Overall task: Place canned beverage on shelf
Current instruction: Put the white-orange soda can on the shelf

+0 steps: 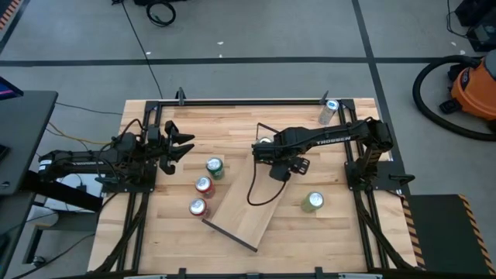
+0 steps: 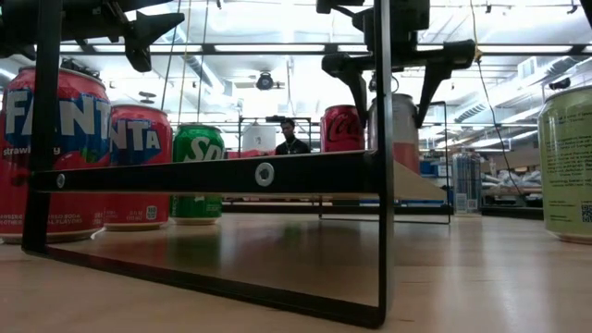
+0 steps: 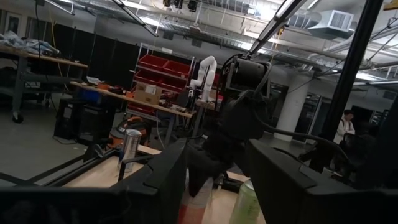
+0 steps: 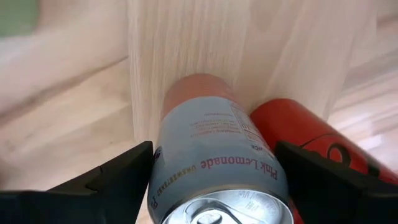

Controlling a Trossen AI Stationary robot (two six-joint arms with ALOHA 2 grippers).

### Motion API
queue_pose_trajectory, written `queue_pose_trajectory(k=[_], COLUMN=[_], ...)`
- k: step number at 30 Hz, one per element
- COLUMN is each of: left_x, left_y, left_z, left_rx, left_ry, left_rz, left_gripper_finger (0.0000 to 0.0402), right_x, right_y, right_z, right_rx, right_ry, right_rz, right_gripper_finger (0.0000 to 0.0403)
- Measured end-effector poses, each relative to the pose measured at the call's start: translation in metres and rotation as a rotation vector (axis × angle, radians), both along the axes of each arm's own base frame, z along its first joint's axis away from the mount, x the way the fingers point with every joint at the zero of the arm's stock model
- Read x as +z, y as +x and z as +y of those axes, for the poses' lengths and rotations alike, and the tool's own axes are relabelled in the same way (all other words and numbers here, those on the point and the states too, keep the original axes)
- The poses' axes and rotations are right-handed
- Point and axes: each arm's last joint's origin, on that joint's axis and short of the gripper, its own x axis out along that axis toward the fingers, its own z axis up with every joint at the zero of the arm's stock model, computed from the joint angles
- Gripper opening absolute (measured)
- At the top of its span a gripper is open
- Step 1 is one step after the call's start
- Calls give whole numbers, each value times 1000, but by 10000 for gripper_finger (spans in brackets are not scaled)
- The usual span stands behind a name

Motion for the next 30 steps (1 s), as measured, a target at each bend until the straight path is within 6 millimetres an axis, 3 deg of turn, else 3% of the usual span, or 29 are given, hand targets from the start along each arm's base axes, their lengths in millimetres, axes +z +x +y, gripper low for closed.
queue_pose_trajectory(k=[9, 30], left_x=[0, 0], left_y=[0, 0], left_z=[0, 0], left_rx=[15, 11], left_ry=[51, 41], left_rz=[8, 8], left_gripper_finger=[176, 176], right_x=[0, 0], right_y=[1, -2], right_z=[-1, -5], right_rx=[70, 44], right_ry=[-18, -24], right_rz=[4, 25], right_gripper_finger=[346, 346])
